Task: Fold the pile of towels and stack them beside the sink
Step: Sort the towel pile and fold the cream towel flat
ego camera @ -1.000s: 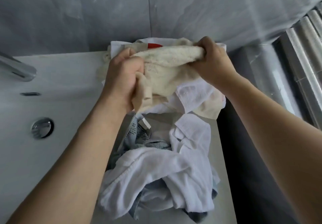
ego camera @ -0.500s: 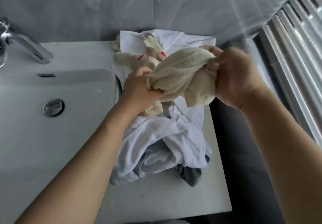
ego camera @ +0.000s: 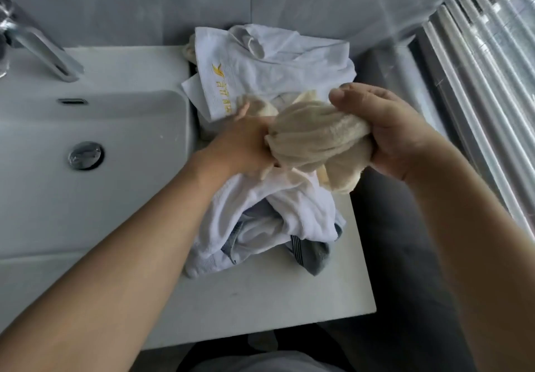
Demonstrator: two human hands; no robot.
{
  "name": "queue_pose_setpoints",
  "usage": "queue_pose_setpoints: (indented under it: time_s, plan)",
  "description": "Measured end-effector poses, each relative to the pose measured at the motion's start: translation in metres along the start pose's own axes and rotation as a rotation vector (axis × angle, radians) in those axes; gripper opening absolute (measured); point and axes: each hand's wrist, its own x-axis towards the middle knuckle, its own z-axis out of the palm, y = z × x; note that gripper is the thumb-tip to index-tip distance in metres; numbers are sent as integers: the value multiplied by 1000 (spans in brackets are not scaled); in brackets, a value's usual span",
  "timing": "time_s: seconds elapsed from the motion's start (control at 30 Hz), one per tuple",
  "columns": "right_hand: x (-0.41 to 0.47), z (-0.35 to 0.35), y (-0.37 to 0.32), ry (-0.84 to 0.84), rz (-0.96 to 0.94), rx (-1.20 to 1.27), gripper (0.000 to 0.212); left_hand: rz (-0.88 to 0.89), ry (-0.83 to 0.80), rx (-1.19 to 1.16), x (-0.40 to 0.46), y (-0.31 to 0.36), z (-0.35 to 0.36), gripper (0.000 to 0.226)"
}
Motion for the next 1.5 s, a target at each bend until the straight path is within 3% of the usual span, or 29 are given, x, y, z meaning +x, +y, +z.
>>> queue_pose_setpoints:
  time_s: [0.1,0.2,0.3,0.37,0.43,0.53,0.6,0.67,0.73,0.8,0.9,1.0,1.07,1.17,1.27,1.33,1.43,1.5]
  plan:
    - [-5,-18,4,153,123,-494,28,-152,273,-270,-29,2,-20,32]
    - [7,-16,15,147,241,-887,61,-79,471,-239,-59,14,-32,36]
    - [30,1,49,52,227,-1347,55,-162,347,-192,-76,17,-11,57]
    - [36,17,90,22,205,-1626,43,-348,72,-23,-80,5,21,68]
    - [30,32,133,61,237,-1575,38,-473,-161,70,-82,-5,53,71]
    - [36,33,158,180,212,-1404,35,-500,-280,21,-66,-16,62,86]
    - [49,23,146,112,249,-1365,35,-520,-483,-76,-52,-24,43,110]
    - [63,8,124,109,271,-1254,31,-508,-595,-278,-43,-32,16,120]
    - [72,-5,101,286,153,-1068,28,-509,-472,-547,-34,-38,-9,107]
    - [87,-16,83,448,-10,-1067,32,-534,-233,-630,-16,-41,-22,86]
    - [118,-32,69,549,-62,-1201,50,-512,66,-299,29,-52,-20,66]
    - [148,-47,64,509,9,-1324,66,-359,197,-102,78,-60,-14,68]
    - [166,-57,65,446,52,-1363,78,-259,223,36,109,-66,-10,75]
    - [190,-71,64,396,21,-1383,85,-244,141,185,143,-75,-2,76]
    - [204,-82,65,391,-127,-1419,71,-192,266,304,158,-90,-5,34]
    - [209,-88,66,371,-159,-1402,59,-200,356,334,163,-103,-12,26]
    - [212,-93,65,428,-238,-1365,34,-143,309,187,164,-109,-13,31]
    - [215,-93,62,473,-284,-1441,22,-161,180,77,159,-103,-10,62]
